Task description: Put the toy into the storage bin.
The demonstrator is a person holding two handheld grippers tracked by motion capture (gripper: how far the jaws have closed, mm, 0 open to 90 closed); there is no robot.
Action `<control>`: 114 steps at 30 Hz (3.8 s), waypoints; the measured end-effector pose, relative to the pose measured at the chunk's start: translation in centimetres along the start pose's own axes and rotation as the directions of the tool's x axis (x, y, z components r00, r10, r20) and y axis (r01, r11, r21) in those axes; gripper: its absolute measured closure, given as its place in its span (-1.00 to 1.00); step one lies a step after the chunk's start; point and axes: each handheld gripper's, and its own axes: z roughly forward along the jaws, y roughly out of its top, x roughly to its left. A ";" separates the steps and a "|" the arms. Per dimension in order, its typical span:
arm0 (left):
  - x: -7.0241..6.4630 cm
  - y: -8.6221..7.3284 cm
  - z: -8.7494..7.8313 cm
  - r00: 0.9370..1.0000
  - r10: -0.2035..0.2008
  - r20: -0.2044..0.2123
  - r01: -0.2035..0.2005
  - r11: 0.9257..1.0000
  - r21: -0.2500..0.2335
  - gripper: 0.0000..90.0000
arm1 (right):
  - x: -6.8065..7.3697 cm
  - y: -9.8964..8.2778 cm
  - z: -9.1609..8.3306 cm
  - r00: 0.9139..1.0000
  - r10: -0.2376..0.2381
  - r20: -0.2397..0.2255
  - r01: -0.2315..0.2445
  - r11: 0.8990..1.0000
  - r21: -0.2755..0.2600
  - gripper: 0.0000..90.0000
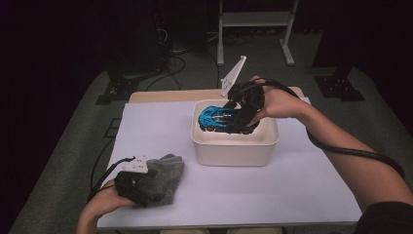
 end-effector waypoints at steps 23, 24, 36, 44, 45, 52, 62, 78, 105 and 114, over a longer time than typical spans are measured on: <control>-0.1 0.2 -0.2 1.000 0.008 -0.015 -0.008 1.000 -0.006 -0.80 | -3.7 -2.7 3.9 0.997 0.080 -0.019 -0.079 0.997 0.027 -0.44; -0.1 0.2 -0.3 1.000 0.012 -0.016 -0.012 1.000 -0.004 -0.80 | -3.7 -2.8 4.1 0.996 0.082 -0.020 -0.082 0.996 0.034 -0.44; -0.3 0.4 -0.3 1.000 0.018 -0.017 -0.018 1.000 -0.002 -0.80 | -4.0 -3.9 5.8 0.995 0.092 -0.033 -0.090 0.994 0.055 -0.44; -0.3 0.4 -0.3 1.000 0.015 -0.016 -0.015 1.000 -0.007 -0.80 | -4.2 -4.3 7.0 0.993 0.111 -0.048 -0.108 0.992 0.058 -0.44; -0.3 0.3 -0.3 1.000 0.015 -0.015 -0.015 1.000 -0.008 -0.80 | -4.3 -4.4 7.2 0.993 0.105 -0.052 -0.102 0.993 0.058 -0.44; -0.3 0.3 -0.3 1.000 0.016 -0.014 -0.016 1.000 -0.004 -0.80 | -4.5 -4.7 8.1 0.993 0.104 -0.062 -0.100 0.993 0.070 -0.44; -0.4 0.3 -0.3 1.000 0.016 -0.013 -0.016 1.000 -0.005 -0.80 | -4.6 -5.2 8.9 0.992 0.110 -0.068 -0.104 0.991 0.089 -0.44; -0.2 0.2 -0.3 1.000 0.011 -0.010 -0.011 1.000 -0.002 -0.80 | -4.7 -5.2 10.2 0.989 0.117 -0.091 -0.108 0.989 0.097 -0.44; -0.3 0.1 -0.5 1.000 0.009 -0.011 -0.009 1.000 -0.010 -0.80 | -5.2 -5.3 12.1 0.984 0.137 -0.111 -0.122 0.984 0.132 -0.44; -0.3 0.1 -0.5 1.000 0.011 -0.009 -0.011 1.000 -0.009 -0.80 | -5.2 -5.5 12.5 0.983 0.140 -0.118 -0.123 0.982 0.144 -0.41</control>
